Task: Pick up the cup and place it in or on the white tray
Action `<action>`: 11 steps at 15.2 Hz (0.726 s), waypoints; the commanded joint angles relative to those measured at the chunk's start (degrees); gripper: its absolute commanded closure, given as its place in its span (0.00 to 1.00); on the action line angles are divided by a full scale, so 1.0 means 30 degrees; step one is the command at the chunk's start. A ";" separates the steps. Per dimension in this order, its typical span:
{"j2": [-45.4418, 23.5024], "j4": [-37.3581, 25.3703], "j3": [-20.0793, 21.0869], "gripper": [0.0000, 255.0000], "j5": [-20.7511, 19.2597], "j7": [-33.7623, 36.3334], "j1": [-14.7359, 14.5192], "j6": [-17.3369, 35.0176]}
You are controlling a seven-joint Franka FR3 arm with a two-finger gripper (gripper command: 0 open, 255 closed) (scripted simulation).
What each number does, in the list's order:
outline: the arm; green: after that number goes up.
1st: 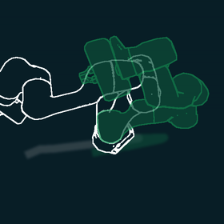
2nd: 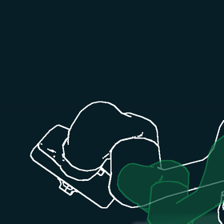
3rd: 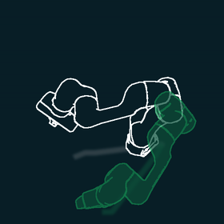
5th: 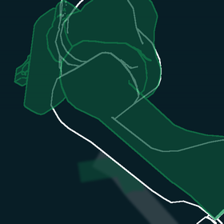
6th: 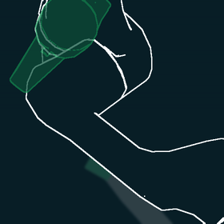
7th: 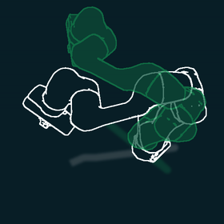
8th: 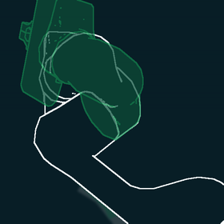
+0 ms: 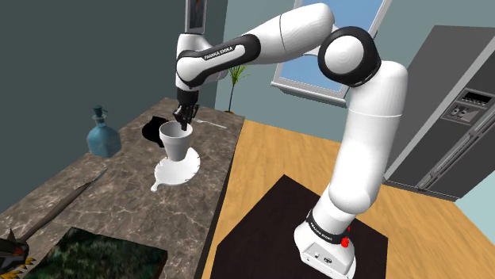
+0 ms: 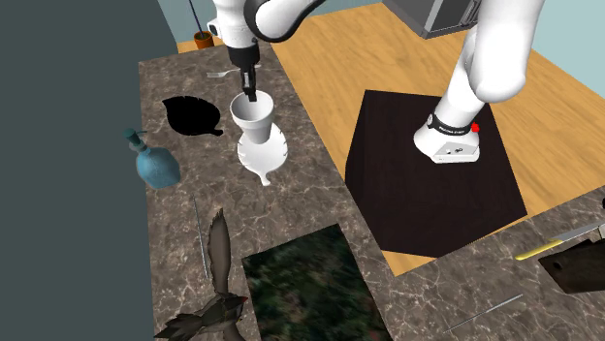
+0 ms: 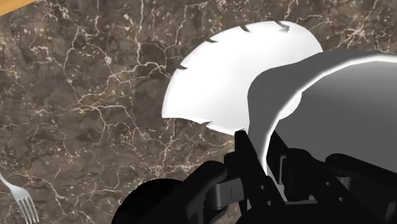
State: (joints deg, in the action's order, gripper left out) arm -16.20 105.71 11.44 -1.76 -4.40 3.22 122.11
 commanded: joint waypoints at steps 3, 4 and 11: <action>-0.0408 0.0487 -0.0036 1.00 -0.0099 0.0044 -0.0024 0.0905; -0.0529 0.0588 -0.0047 1.00 -0.0128 0.0058 -0.0033 0.1126; -0.1309 0.1099 -0.0125 1.00 -0.0318 0.0153 -0.0094 0.2404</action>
State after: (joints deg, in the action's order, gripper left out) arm -19.91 108.89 11.08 -2.65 -3.99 2.97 128.93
